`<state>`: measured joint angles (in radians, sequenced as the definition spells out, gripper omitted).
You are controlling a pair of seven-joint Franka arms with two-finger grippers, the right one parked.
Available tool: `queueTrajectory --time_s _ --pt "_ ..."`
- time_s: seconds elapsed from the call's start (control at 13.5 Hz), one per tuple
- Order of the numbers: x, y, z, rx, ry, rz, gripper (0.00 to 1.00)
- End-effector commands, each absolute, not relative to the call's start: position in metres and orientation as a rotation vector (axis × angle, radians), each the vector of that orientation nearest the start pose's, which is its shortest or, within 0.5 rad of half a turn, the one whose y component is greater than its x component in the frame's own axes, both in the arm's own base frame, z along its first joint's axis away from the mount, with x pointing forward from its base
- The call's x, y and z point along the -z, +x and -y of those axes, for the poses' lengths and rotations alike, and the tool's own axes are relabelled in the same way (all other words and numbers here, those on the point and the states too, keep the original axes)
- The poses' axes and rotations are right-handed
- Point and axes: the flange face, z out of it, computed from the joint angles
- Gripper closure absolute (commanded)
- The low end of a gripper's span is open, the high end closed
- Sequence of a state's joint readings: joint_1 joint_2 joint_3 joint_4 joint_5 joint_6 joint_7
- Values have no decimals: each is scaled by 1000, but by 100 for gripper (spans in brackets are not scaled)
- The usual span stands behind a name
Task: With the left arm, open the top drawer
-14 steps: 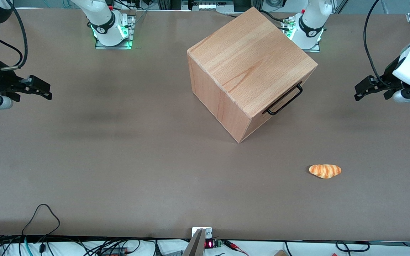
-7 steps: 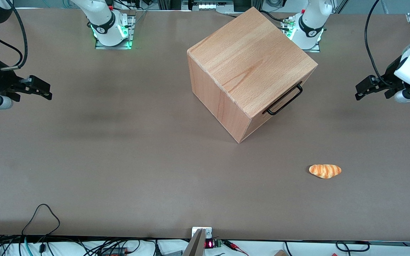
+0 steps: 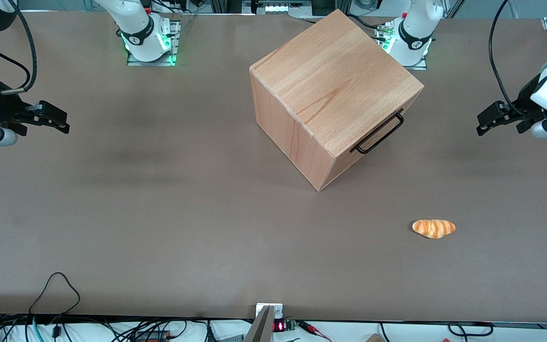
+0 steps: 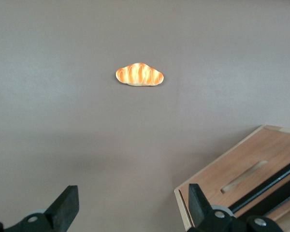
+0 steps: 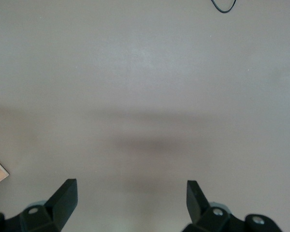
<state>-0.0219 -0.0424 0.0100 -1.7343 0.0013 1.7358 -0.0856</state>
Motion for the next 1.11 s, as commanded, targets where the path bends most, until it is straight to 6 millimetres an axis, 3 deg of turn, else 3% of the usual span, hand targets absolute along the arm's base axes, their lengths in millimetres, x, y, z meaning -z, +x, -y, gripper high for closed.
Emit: queueTrajectory --time_s 0.0,0.22,0.37,0.74,0.89,1.04 --pt "-604 577 -5 -20 -3123 138 0" --pt "-586 581 -3 -79 -3159 140 0" --pt "-562 582 23 -159 -3209 87 0" --pt "-534 578 114 -202 -3219 -172 0" --pt "-514 583 127 -219 -3237 -228 0" --pt "-492 578 142 -242 -3286 -397 0"
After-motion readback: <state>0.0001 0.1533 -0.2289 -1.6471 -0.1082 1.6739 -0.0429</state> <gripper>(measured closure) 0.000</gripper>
